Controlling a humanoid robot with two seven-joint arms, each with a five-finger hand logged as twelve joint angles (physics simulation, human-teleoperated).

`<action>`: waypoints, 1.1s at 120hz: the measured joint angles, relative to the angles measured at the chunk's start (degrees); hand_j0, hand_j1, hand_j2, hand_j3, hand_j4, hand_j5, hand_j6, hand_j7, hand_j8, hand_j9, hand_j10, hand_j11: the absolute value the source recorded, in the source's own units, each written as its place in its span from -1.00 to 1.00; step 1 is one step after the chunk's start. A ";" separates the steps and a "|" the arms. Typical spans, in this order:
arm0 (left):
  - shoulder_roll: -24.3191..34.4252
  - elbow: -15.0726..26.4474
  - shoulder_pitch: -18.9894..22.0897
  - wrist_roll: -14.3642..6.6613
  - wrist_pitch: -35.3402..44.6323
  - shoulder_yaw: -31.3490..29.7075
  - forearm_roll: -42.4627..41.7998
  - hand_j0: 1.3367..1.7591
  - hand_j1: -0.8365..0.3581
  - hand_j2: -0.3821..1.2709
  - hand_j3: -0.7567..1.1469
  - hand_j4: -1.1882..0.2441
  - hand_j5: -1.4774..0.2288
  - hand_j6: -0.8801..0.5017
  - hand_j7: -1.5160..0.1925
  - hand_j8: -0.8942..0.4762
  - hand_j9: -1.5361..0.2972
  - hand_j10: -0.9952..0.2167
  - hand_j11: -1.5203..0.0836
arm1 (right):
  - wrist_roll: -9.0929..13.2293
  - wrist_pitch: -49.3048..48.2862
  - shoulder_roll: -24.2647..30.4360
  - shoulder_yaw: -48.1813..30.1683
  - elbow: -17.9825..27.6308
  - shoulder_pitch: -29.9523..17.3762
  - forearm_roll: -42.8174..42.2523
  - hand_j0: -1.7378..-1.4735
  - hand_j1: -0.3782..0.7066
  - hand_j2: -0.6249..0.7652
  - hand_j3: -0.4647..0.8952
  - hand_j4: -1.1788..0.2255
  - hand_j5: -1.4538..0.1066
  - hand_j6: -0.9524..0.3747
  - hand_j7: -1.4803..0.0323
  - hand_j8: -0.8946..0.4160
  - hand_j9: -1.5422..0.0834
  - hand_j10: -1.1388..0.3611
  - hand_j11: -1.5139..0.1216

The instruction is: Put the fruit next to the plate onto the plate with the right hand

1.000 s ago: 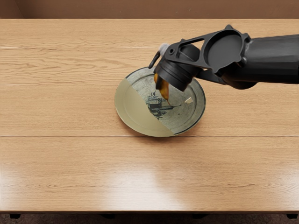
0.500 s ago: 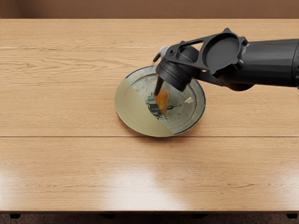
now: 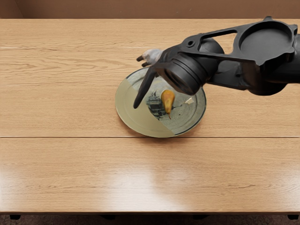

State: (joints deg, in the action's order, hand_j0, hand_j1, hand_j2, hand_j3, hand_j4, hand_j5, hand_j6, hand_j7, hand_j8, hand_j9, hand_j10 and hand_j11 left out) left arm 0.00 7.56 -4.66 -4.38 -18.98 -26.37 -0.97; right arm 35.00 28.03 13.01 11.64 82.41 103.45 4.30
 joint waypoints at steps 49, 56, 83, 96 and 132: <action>0.00 0.00 0.00 0.00 0.00 0.00 0.00 0.52 0.98 -0.54 -0.20 0.66 0.73 0.27 0.77 0.31 0.68 0.64 0.90 | 0.00 -12.56 9.52 -27.18 10.09 -21.35 0.06 -0.40 -0.87 -0.11 -0.32 0.63 0.80 0.38 0.89 0.31 0.84 0.47 0.79; 0.00 0.00 0.00 0.00 0.00 0.00 0.00 0.52 0.98 -0.54 -0.20 0.66 0.73 0.27 0.77 0.31 0.68 0.64 0.90 | 0.00 -15.97 10.60 -30.37 10.40 -24.00 0.15 -0.40 -0.87 -0.11 -0.32 0.63 0.80 0.38 0.89 0.31 0.84 0.47 0.79; 0.00 1.47 0.24 0.00 -0.01 0.00 -0.06 0.52 0.98 -0.54 -0.20 0.66 0.73 0.27 0.77 0.31 0.68 0.64 0.90 | 0.00 -31.11 17.39 -38.99 10.69 -31.96 3.47 -0.40 -0.87 -0.11 -0.32 0.63 0.81 0.38 0.90 0.31 0.84 0.47 0.80; 0.00 2.34 0.26 0.03 0.00 0.00 -0.13 0.52 0.98 -0.54 -0.20 0.66 0.73 0.27 0.77 0.31 0.68 0.64 0.90 | 0.00 -38.76 22.21 -40.21 10.43 -34.59 6.50 -0.40 -0.87 -0.11 -0.32 0.63 0.81 0.38 0.90 0.31 0.84 0.47 0.80; 0.00 2.50 0.37 0.00 0.00 0.00 -0.17 0.52 0.98 -0.54 -0.21 0.66 0.73 0.27 0.77 0.31 0.68 0.64 0.90 | 0.00 -57.24 39.86 -40.69 10.00 -41.20 13.62 -0.40 -0.87 -0.11 -0.32 0.63 0.81 0.39 0.90 0.32 0.85 0.48 0.80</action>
State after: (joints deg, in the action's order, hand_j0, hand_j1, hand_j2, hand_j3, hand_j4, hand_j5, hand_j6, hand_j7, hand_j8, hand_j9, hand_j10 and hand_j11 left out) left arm 0.00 10.06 -4.29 -4.38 -18.98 -26.36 -1.14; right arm 35.00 -29.21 52.87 -29.05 92.41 62.26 17.92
